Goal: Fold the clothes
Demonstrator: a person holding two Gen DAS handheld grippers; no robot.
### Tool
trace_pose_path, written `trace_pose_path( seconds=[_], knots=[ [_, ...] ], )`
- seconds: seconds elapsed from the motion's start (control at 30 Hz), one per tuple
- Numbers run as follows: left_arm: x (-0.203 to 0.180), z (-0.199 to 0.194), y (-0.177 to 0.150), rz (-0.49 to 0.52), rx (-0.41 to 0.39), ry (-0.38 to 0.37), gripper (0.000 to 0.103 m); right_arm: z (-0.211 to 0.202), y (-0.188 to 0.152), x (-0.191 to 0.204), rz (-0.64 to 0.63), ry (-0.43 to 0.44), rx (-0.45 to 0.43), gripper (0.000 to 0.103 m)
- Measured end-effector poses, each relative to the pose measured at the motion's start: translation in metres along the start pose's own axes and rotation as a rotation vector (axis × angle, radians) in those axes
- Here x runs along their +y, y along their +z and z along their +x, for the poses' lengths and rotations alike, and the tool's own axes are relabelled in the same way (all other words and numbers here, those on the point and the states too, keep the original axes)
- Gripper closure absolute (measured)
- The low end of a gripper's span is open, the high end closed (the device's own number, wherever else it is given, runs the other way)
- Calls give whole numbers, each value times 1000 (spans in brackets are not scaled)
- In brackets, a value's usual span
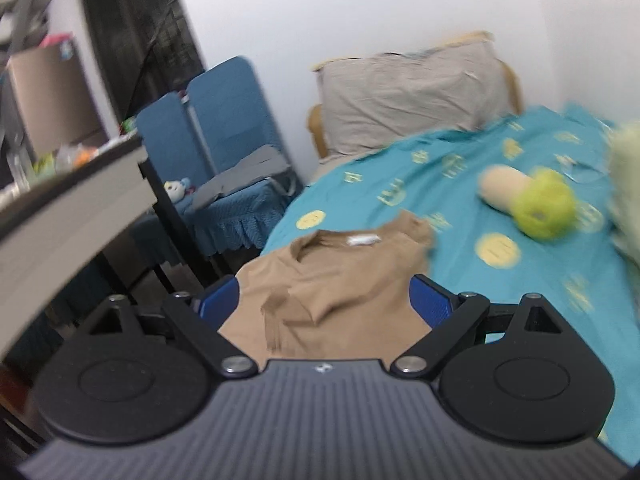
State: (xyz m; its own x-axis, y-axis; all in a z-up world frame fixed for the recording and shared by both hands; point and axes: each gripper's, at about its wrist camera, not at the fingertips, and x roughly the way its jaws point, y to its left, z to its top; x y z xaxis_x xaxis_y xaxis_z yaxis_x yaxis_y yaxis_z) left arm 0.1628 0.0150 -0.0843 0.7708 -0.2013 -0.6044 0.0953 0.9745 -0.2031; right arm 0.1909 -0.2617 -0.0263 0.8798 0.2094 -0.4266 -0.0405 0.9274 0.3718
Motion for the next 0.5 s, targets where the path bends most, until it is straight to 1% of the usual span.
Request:
trace_pose_path(
  seconds=[0.03, 0.1, 0.23, 0.33, 0.43, 0.5],
  knots=[
    [-7, -2, -5, 19, 9, -16, 1, -21, -4, -6, 28, -11, 5, 10],
    [-17, -5, -14, 30, 37, -54, 1, -57, -16, -17, 66, -36, -12, 10],
    [-34, -12, -32, 29, 101, -138, 1, -104, -39, -34, 110, -92, -47, 10],
    [-45, -14, -47, 2, 158, -208, 3, -111, -53, -44, 152, -132, -54, 10],
    [-58, -9, -58, -23, 214, -277, 7, -98, -55, -49, 135, -176, -53, 10],
    [-68, -6, -62, -24, 233, -314, 8, -89, -56, -54, 140, -204, -44, 10]
  ],
)
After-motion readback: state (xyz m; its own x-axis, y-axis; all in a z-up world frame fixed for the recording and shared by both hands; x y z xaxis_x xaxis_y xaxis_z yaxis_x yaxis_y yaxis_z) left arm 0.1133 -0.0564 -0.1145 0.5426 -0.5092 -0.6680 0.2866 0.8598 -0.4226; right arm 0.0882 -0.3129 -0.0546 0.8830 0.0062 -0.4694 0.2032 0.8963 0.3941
